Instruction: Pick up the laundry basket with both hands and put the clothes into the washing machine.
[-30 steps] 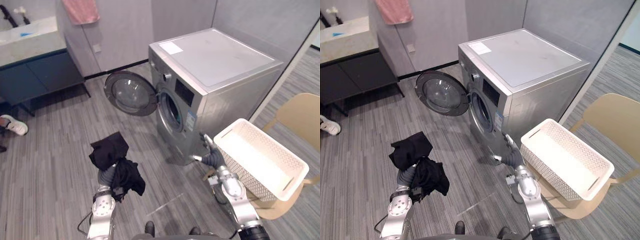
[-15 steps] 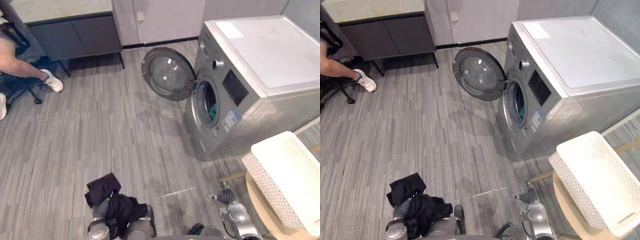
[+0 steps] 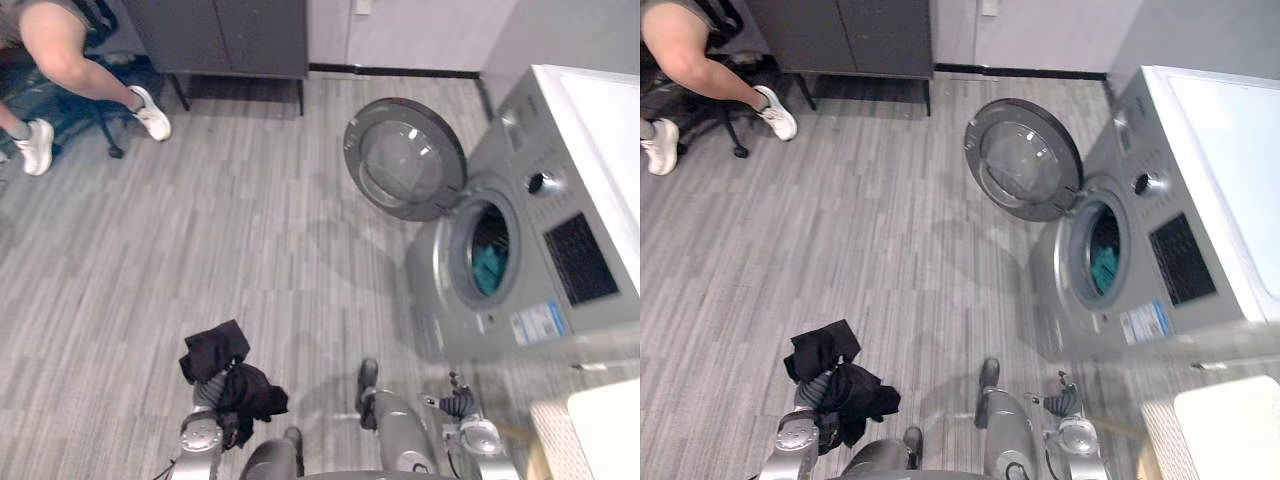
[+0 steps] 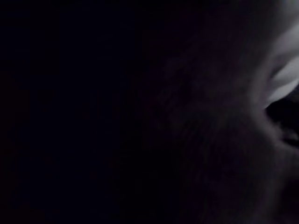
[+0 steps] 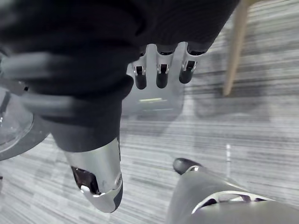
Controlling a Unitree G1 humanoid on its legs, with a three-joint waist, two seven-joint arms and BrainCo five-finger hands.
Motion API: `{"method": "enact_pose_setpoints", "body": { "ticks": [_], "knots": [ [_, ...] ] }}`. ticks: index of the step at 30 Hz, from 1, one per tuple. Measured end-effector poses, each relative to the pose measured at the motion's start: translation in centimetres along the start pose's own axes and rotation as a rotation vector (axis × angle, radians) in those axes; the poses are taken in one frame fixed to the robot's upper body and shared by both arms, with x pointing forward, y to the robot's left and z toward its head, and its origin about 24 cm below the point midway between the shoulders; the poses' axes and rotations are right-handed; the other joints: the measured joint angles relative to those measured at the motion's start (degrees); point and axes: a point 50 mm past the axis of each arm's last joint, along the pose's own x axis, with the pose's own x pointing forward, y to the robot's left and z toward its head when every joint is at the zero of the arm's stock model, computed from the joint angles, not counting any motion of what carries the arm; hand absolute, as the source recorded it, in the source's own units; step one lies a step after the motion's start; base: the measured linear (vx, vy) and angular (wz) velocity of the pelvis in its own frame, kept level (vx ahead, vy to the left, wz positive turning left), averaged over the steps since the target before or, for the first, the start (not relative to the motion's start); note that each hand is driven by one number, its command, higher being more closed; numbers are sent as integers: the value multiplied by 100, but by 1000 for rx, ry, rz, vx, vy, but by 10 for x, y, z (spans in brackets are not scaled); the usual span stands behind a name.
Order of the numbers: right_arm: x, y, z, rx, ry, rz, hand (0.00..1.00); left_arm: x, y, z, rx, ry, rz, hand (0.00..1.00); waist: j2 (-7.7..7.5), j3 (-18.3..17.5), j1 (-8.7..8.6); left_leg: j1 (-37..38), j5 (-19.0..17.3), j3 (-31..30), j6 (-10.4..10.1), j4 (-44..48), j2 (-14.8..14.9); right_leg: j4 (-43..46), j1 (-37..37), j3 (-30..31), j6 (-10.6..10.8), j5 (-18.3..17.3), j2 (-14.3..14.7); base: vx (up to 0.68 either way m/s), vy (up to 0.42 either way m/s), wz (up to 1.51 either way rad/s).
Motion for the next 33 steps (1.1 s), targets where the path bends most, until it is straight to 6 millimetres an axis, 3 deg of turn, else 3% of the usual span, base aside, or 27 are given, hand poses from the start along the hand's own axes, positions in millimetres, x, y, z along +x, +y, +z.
{"method": "enact_pose_setpoints", "body": {
  "ticks": [1,2,3,4,6,9,11,12,13,15,16,19,22,23,24,26,29,32,33],
  "knots": [
    [0,2,5,-4,-21,8,0,-1,-3,0,-12,1,-8,100,32,6,-11,-256,98,134,-165,686,108,50,87,-37,-89,-81,60,589,-206,2],
    [0,3,18,-16,-77,17,0,-5,-8,-1,-47,5,-17,100,157,12,56,-739,580,327,-478,2057,446,24,367,-76,-194,-208,244,583,-163,-42],
    [-1,5,31,-17,-136,21,0,-9,-15,-3,-66,12,-31,100,228,29,172,-1081,676,526,-455,3107,805,-65,717,-8,-272,-285,419,571,-124,-46],
    [-2,5,37,-13,-159,19,0,-10,-18,-2,-66,8,-41,100,232,37,199,-1197,650,596,-405,3419,904,-149,913,0,-294,-318,459,522,-65,-30],
    [-4,6,52,3,-224,15,0,-10,-23,11,-76,-43,-71,100,119,90,259,-1515,448,868,-86,3691,1013,-426,1522,172,-267,-503,424,449,-23,-11],
    [-5,2,62,20,-267,-17,0,-9,-25,28,-100,-108,-70,100,103,93,423,-1950,252,1037,173,2586,1031,-589,1836,442,-56,-677,325,374,129,-40],
    [-5,5,63,30,-267,-18,0,-9,-28,33,-100,-127,-80,100,51,135,461,-1964,332,689,135,1095,655,-510,1918,684,193,-848,107,321,266,-51],
    [-6,4,63,31,-271,-27,0,-11,-35,33,-100,-133,-102,100,132,124,471,-1717,773,99,-23,-160,458,-376,1930,913,487,-1093,53,295,374,-94],
    [-7,3,63,22,-275,-29,0,-15,-41,28,-111,-116,-115,100,308,126,534,-1483,1823,-189,-162,-738,542,-263,1947,1100,664,-1287,184,287,393,-98],
    [-11,22,56,57,-241,14,0,-11,-40,30,-87,-117,-120,100,-63,105,537,-1476,1334,49,-43,-331,281,-213,1922,1473,714,-1304,-100,266,321,-76],
    [-12,27,56,60,-238,27,0,-11,-38,31,-85,-119,-115,100,-146,96,551,-1482,1112,291,67,28,324,-277,1936,1694,807,-1241,-148,260,259,-83],
    [-12,30,57,57,-246,37,0,-11,-34,29,-73,-120,-108,100,-198,55,557,-1353,705,890,234,399,524,-431,1860,1999,968,-1033,-231,218,276,-130],
    [-9,37,60,42,-242,58,0,-7,-25,31,-45,-132,-94,100,-299,-2,604,-755,638,2101,304,-82,748,33,1212,1299,950,-648,-487,67,139,-191],
    [-6,40,60,25,-233,67,0,-7,-22,29,-35,-129,-88,100,-338,-37,599,-419,636,2633,301,-297,773,184,1005,597,827,-544,-677,28,90,-212],
    [-2,42,58,1,-214,78,0,-5,-20,26,-24,-120,-86,100,-330,-118,590,-194,637,3011,299,-504,780,24,923,-225,630,-402,-775,24,78,-217],
    [6,44,57,-31,-187,92,0,0,-16,24,-12,-108,-76,100,-287,-141,562,-23,682,3043,227,-790,775,-428,874,-803,534,-175,-719,26,-37,-185],
    [16,38,50,-87,-135,99,0,9,-14,21,15,-68,-75,100,-221,-151,257,65,793,3050,57,-1091,775,-824,705,-866,328,231,-439,61,-137,-130],
    [15,16,28,-137,-76,65,0,7,-23,16,-2,-46,-97,100,-143,-146,103,347,786,2981,-53,-911,854,-711,740,-718,272,77,-330,79,-143,-83],
    [15,14,25,-147,-67,62,0,7,-24,16,-1,-45,-99,100,-77,-108,93,172,658,2893,-242,-229,1094,-685,764,-694,280,-99,-265,-6,-132,-52]
  ]
}}
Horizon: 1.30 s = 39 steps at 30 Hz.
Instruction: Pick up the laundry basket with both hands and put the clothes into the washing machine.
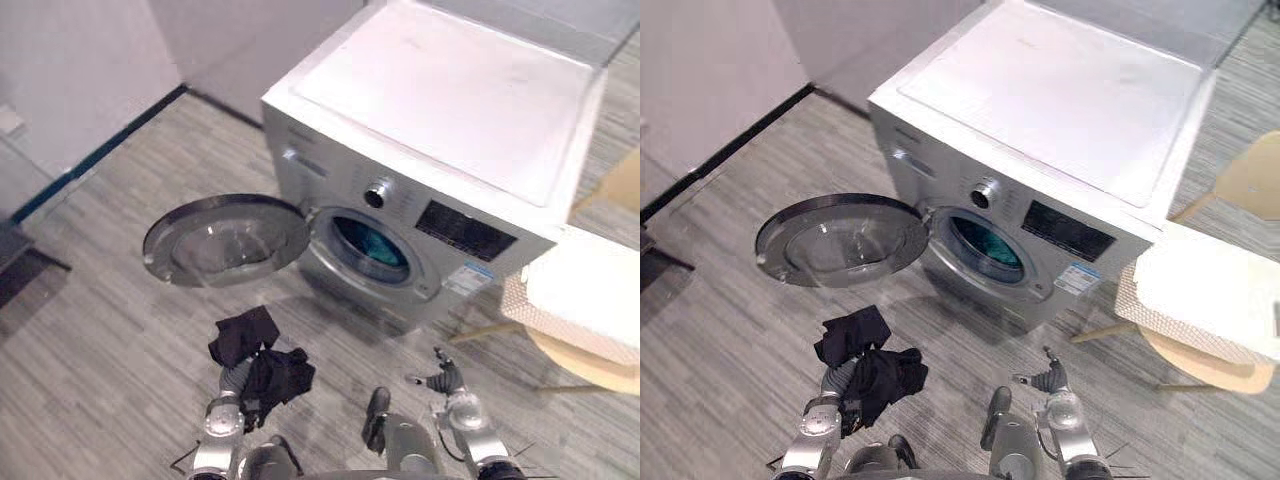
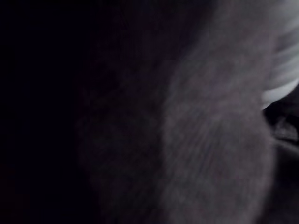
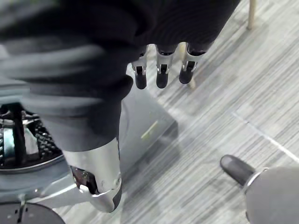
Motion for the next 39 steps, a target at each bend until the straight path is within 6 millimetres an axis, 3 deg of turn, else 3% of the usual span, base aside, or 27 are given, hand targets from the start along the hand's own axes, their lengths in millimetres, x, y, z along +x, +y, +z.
{"method": "enact_pose_setpoints", "body": {
  "ticks": [2,3,4,5,7,8,11,12,13,15,16,23,31,34,36,37,39],
  "knots": [
    [0,-1,-5,-11,19,3,0,-2,-2,-3,8,10,-11,100,170,76,36,-401,85,-419,64,1295,435,-31,180,64,-55,-42,182,-6,-109,-57],
    [0,-2,-6,-9,22,0,0,-3,-4,-4,14,13,-20,100,284,123,37,-555,251,-735,144,1796,576,-35,289,111,-89,-65,293,28,-65,-50],
    [-1,-2,-7,-4,26,-6,0,-4,-7,-8,26,22,-34,100,369,130,39,-812,654,-1146,218,2323,630,-78,404,181,-131,-91,347,61,-36,-52],
    [-1,-2,-7,5,26,-11,0,-5,-9,-9,28,24,-40,100,271,174,61,-1086,665,-1434,274,2612,511,-173,461,370,-164,-96,333,72,-27,-42],
    [1,-2,-4,15,23,-16,0,-6,-11,-9,31,23,-50,100,299,168,96,-1252,-85,-1762,261,2304,182,-250,446,550,-177,-90,313,99,-2,-34],
    [3,-4,-4,25,29,-26,0,-5,-11,-9,31,22,-50,100,268,187,156,-1256,-290,-1999,274,1734,-128,-274,445,702,-181,-88,323,125,12,-51],
    [5,-9,-1,53,28,-52,0,-7,-10,-12,32,29,-47,100,243,205,234,-1191,-246,-2772,142,73,-692,-100,400,1050,-108,-133,338,113,98,-67],
    [7,-10,3,52,19,-62,0,-10,-10,-17,34,41,-48,100,354,202,273,-1013,96,-2894,42,-522,-721,121,295,1263,-11,-225,417,136,188,-106],
    [8,-11,3,51,18,-67,0,-10,-10,-18,39,46,-51,100,325,223,320,-925,307,-2832,192,-530,-751,261,196,1373,68,-295,421,140,218,-97],
    [2,-4,-4,69,35,-55,0,-8,-10,-14,69,31,-63,100,125,249,324,-848,179,-2529,311,-473,-897,450,176,1384,238,-351,180,173,196,-37],
    [0,-3,-8,71,46,-53,0,-7,-11,-12,70,22,-69,100,112,257,319,-844,160,-2484,345,-442,-933,501,165,1408,273,-374,119,168,142,-13],
    [-2,6,-10,86,58,-35,0,-1,-20,4,84,-31,-97,100,121,265,181,-791,27,-2102,430,-400,-1080,590,-53,1668,423,-417,-37,115,68,-26],
    [-4,5,-14,93,71,-36,0,0,-25,1,92,-12,-114,100,117,268,188,-797,-85,-1948,413,-432,-952,596,-193,1704,422,-418,52,14,-20,-13],
    [0,4,-4,115,43,-42,0,3,-22,7,74,-31,-86,100,93,394,199,-1034,-282,-1790,445,-18,-844,919,-514,1838,409,-475,116,-53,-9,-33],
    [3,0,11,134,-16,-66,0,7,-19,24,40,-86,-48,100,83,635,202,-1431,-641,-1717,475,745,-682,1548,-940,1856,393,-698,111,-168,-7,-33],
    [3,-4,23,144,-64,-91,0,11,-18,42,17,-145,-24,100,75,834,197,-1728,-902,-1684,496,1297,-580,2045,-1256,1892,394,-900,104,-199,-18,-24],
    [3,-8,34,162,-108,-115,0,14,-17,63,-11,-214,3,100,14,953,201,-2085,-1108,-1671,535,1791,-500,2537,-1682,1967,380,-1071,106,-135,-27,-21]
  ]
}}
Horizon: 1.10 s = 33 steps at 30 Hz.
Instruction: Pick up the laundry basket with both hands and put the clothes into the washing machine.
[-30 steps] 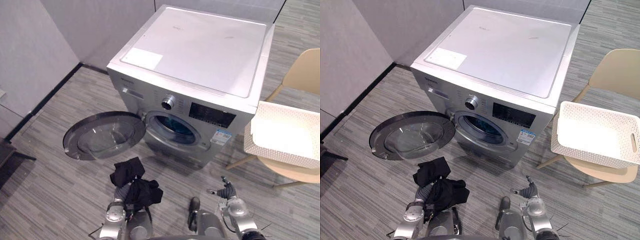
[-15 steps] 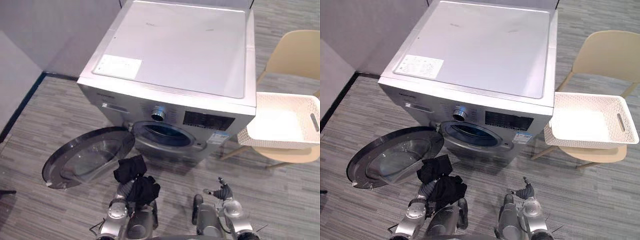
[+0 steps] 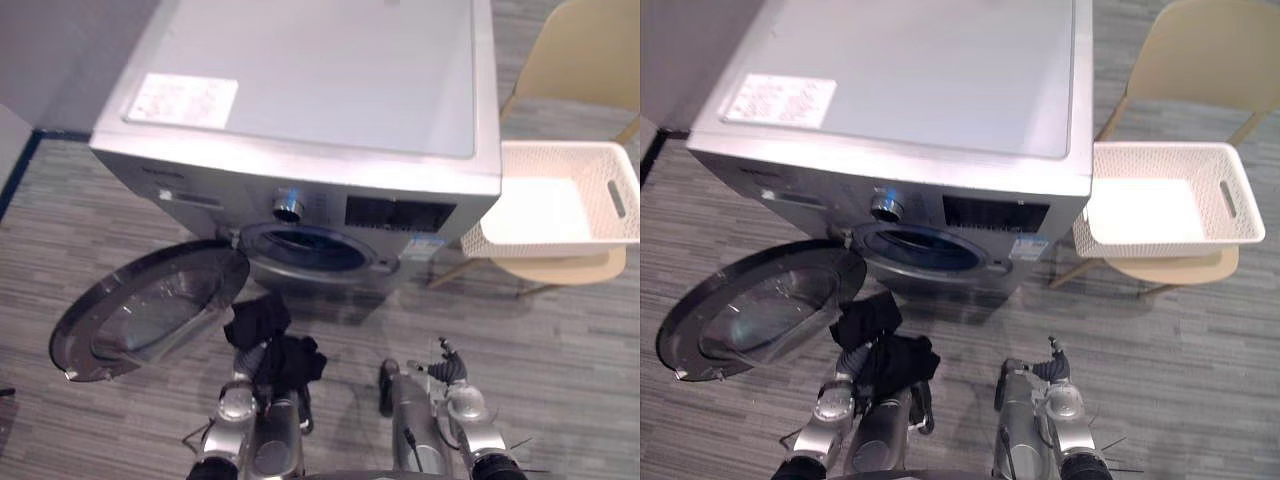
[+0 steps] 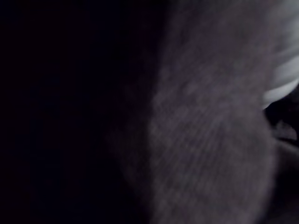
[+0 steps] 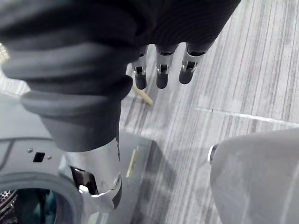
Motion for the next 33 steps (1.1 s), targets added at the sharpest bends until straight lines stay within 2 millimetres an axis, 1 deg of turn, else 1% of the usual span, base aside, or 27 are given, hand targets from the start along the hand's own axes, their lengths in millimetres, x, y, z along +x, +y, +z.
{"method": "enact_pose_setpoints", "body": {
  "ticks": [1,2,3,4,5,6,7,8,10,11,12,13,14,15,16,18,19,21,23,24,25,26,27,28,31,33],
  "knots": [
    [3,0,14,13,-52,-8,0,6,1,18,-23,-60,27,100,-22,103,-7,-290,-141,10,17,365,93,338,-311,39,-37,-89,-23,-109,-22,-21],
    [4,-1,20,19,-73,-14,0,9,2,27,-35,-88,39,100,-34,158,-14,-440,-211,1,30,556,136,505,-470,38,-42,-138,-22,-140,-18,-22],
    [6,-2,33,30,-115,-33,0,17,3,49,-55,-152,65,100,-65,304,-14,-715,-345,-9,30,931,219,851,-773,39,-87,-221,-26,-150,-13,-20],
    [8,-3,49,45,-170,-51,0,24,3,73,-74,-222,87,100,-76,393,-15,-1105,-473,-31,30,1335,323,1206,-1171,42,-128,-293,-7,-150,-24,-19],
    [9,-3,58,56,-199,-59,0,26,3,84,-83,-256,97,100,-76,412,-17,-1329,-530,-53,34,1533,376,1372,-1388,44,-147,-329,7,-150,-37,-13],
    [10,-3,76,92,-256,-69,0,29,4,108,-104,-326,111,100,-81,455,-36,-1754,-625,-108,44,1894,446,1705,-1811,52,-170,-399,13,-132,-43,-10],
    [11,-5,94,129,-309,-94,0,31,6,133,-129,-398,133,100,-88,622,-70,-2039,-727,-143,39,2229,519,2020,-2116,61,-201,-462,22,-154,-51,-9],
    [10,-5,102,146,-336,-101,0,31,7,145,-145,-435,147,100,-101,695,-83,-2184,-773,-154,43,2393,557,2176,-2281,71,-213,-495,24,-153,-52,-11],
    [6,-9,126,197,-422,-129,0,31,17,187,-184,-557,199,100,-138,778,-161,-2907,-944,-177,71,3020,700,2760,-3066,178,-232,-597,55,-146,-48,-14],
    [5,-10,131,209,-442,-139,0,31,21,198,-184,-591,217,100,-149,827,-176,-3063,-977,-186,73,3160,725,2890,-3235,189,-236,-604,69,-140,-51,-18],
    [2,-13,138,225,-472,-150,0,30,30,221,-178,-660,250,100,-155,878,-189,-3394,-1039,-218,84,3419,795,3096,-3573,216,-237,-607,115,-119,-39,-14],
    [1,-14,140,229,-483,-154,0,29,36,232,-172,-693,268,100,-160,885,-222,-3569,-1057,-247,91,3542,811,3201,-3738,226,-239,-611,120,-141,-32,-8],
    [-1,-16,143,236,-501,-159,0,26,48,256,-158,-760,309,100,-162,905,-313,-3890,-1085,-304,121,3770,841,3395,-4045,254,-242,-618,118,-128,-24,-2],
    [-3,-18,146,244,-525,-168,0,20,60,279,-147,-832,348,100,-174,927,-338,-4172,-1104,-340,139,3969,870,3568,-4315,268,-243,-617,121,-127,-26,0],
    [-4,-20,147,249,-535,-174,0,15,64,292,-144,-875,370,100,-171,930,-340,-4310,-1112,-362,149,4064,876,3651,-4451,277,-243,-617,121,-124,-43,1],
    [-11,-28,158,289,-614,-192,0,-8,82,333,-129,-1036,454,100,-193,978,-348,-4713,-1117,-428,159,4327,882,3903,-4853,307,-245,-617,116,-121,-51,5],
    [-13,-30,160,295,-630,-194,0,-13,85,341,-122,-1068,476,100,-194,978,-349,-4794,-1116,-451,159,4369,886,3935,-4921,302,-241,-620,116,-134,-56,3],
    [-18,-33,166,308,-678,-202,0,-30,95,367,-97,-1168,540,100,-196,979,-373,-5042,-1114,-510,159,4501,903,4036,-5137,279,-244,-618,116,-95,-40,2],
    [-21,-34,169,316,-706,-203,0,-39,98,380,-80,-1213,583,100,-197,979,-394,-5182,-1114,-558,160,4568,907,4068,-5242,253,-254,-611,116,-43,-13,0],
    [-23,-35,172,321,-728,-205,0,-48,101,392,-61,-1256,619,100,-198,980,-443,-5347,-1114,-628,161,4634,915,4093,-5342,203,-259,-607,114,0,0,0],
    [-24,-36,173,325,-738,-206,0,-51,101,396,-45,-1273,634,100,-211,987,-471,-5398,-1114,-640,161,4656,915,4111,-5384,198,-260,-607,111,0,0,0],
    [-26,-36,175,330,-754,-207,0,-56,100,404,-35,-1293,642,0,-255,999,-479,-5457,-1114,-635,161,4687,908,4153,-5459,215,-273,-600,107,3,1,3],
    [-28,-37,178,336,-778,-208,0,-59,100,413,-25,-1304,661,0,-290,1018,-490,-5546,-1115,-649,161,4748,900,4217,-5543,227,-282,-595,106,9,-2,3],
    [-31,-38,180,340,-799,-209,0,-61,101,422,-22,-1304,676,0,-292,1019,-509,-5664,-1116,-706,160,4829,901,4282,-5624,204,-280,-603,108,0,0,0],
    [-34,-42,183,349,-830,-218,0,-65,104,437,-17,-1294,697,0,-320,1032,-530,-5854,-1116,-756,160,4975,898,4420,-5808,204,-291,-615,103,0,0,0],
    [-35,-43,185,352,-851,-221,0,-63,107,441,1,-1270,716,0,-324,1033,-555,-5957,-1124,-799,170,5069,902,4510,-5891,200,-303,-624,98,-7,-5,2]
  ]
}}
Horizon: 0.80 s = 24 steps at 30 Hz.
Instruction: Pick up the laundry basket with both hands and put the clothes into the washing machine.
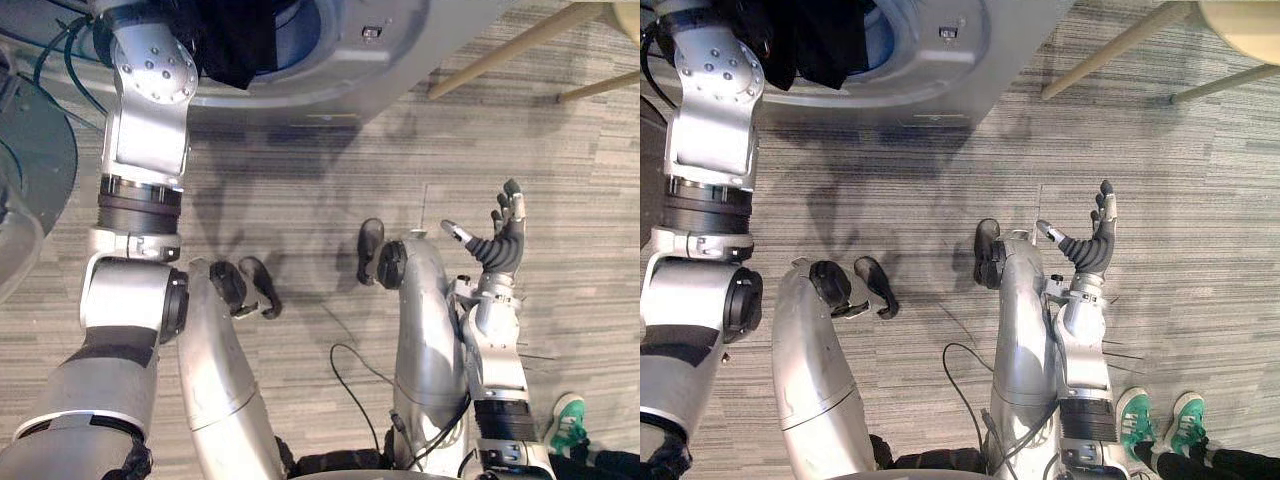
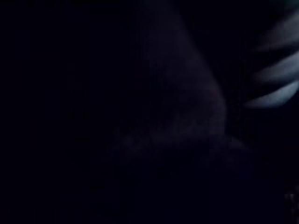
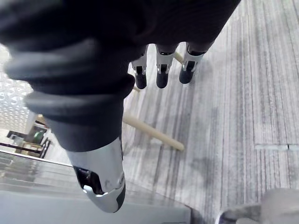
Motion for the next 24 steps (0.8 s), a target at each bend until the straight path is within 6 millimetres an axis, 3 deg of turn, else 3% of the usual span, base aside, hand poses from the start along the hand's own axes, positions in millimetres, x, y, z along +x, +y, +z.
{"method": "enact_pose_setpoints", "body": {
  "ticks": [5,9,14,21,24],
  "knots": [
    [1,-3,1,-4,-13,-1,0,8,-3,-7,110,13,-64,0,-43,14,-4,-132,0,-73,3,78,-5,61,-83,-55,8,-23,-35,-4,-3,3],
    [4,-10,2,-15,-17,3,0,11,-18,1,260,-63,-223,0,-60,12,20,-309,3,-104,5,161,-41,167,-226,-63,-32,-28,-96,15,-9,7],
    [6,-13,3,-27,-23,14,0,8,-25,5,377,-130,-273,0,-71,16,6,-367,4,-138,3,182,-97,244,-285,-52,-53,-59,-112,38,-8,5],
    [6,-14,-1,-46,-7,29,0,17,-9,15,392,-181,-176,0,-70,15,45,-351,109,-140,-38,-36,-132,91,-241,-117,-79,-50,-164,8,-13,5],
    [4,-14,-10,-59,33,38,0,15,7,18,344,-184,-76,0,-68,14,75,-146,213,-200,-117,-298,-176,-120,27,-243,-120,-34,-194,51,-28,8]
  ]
}}
